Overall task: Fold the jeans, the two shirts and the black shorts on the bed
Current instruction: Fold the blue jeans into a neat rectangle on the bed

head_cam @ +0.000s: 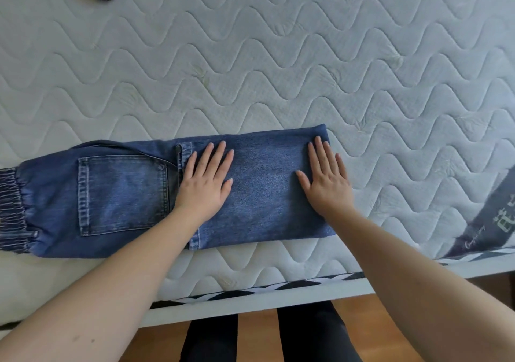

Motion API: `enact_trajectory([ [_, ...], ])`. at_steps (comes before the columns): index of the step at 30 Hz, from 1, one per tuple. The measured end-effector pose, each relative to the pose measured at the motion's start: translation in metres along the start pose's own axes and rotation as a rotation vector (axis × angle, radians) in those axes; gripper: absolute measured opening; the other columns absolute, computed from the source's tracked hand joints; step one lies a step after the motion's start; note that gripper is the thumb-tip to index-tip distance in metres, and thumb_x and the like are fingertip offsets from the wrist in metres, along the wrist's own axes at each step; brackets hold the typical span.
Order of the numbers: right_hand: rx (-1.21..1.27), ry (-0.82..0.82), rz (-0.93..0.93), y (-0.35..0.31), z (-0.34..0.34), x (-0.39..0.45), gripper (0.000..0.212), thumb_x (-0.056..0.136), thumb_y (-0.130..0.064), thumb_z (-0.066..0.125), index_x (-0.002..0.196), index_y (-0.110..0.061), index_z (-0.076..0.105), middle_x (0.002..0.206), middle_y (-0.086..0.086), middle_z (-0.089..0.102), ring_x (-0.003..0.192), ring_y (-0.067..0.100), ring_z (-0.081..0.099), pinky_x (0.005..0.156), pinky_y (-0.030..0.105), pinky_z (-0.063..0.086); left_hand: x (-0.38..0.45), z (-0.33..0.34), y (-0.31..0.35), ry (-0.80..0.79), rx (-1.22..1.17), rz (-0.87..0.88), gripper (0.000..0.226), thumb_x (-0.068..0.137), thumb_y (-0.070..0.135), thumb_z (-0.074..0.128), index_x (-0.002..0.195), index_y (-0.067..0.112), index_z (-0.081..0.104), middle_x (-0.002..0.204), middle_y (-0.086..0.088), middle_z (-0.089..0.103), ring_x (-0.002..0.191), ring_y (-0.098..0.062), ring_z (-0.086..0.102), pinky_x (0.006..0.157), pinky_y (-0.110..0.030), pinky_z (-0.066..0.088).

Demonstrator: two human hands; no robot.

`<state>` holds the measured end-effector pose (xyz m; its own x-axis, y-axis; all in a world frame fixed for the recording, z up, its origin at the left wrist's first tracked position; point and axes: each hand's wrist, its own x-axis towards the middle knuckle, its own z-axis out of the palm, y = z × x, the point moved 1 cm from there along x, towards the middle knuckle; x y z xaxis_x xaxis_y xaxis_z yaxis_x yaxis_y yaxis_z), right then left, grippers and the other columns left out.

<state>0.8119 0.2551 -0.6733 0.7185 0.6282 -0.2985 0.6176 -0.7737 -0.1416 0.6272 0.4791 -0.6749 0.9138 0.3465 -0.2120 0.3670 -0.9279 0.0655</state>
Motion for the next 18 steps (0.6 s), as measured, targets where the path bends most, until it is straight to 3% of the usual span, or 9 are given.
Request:
enact_trajectory([
  [3,0.088,0.071,0.001,-0.027,-0.002,-0.011,0.064,0.101,-0.041,0.032,0.156,-0.013,0.018,0.163,0.003,0.014,0.151,0.016,0.011,0.122,0.037,0.009,0.009,-0.012,0.036,0.091,-0.055,0.046,0.059,0.1,0.035,0.032,0.154,0.012,0.029,0.162,-0.007,0.025,0.148,-0.023,0.025,0.121,-0.047,0.017],
  [6,0.137,0.06,-0.061,-0.048,0.012,-0.033,0.06,0.101,-0.034,0.034,0.155,-0.012,0.022,0.162,0.003,0.017,0.15,0.017,0.015,0.122,0.035,0.011,0.015,-0.004,0.074,0.065,-0.083,0.087,0.059,0.101,0.035,0.029,0.156,0.014,0.022,0.163,-0.004,0.019,0.15,-0.021,0.021,0.121,-0.045,0.019],
  [12,0.045,-0.01,-0.08,-0.01,0.026,-0.068,0.061,0.101,-0.043,0.036,0.154,-0.014,0.026,0.162,0.002,0.021,0.149,0.017,0.019,0.121,0.039,0.019,-0.006,0.024,0.065,0.01,-0.041,0.13,0.062,0.102,0.043,0.028,0.157,0.017,0.016,0.165,-0.003,0.013,0.151,-0.021,0.018,0.121,-0.045,0.018],
  [18,-0.007,-0.119,-0.071,0.01,0.02,-0.079,0.068,0.1,-0.053,0.026,0.157,-0.016,0.016,0.163,0.0,0.01,0.151,0.016,0.009,0.122,0.036,0.011,-0.038,0.025,0.032,-0.025,-0.015,0.054,0.067,0.101,0.053,0.024,0.158,0.019,0.015,0.165,-0.005,0.012,0.15,-0.023,0.019,0.121,-0.046,0.019],
])
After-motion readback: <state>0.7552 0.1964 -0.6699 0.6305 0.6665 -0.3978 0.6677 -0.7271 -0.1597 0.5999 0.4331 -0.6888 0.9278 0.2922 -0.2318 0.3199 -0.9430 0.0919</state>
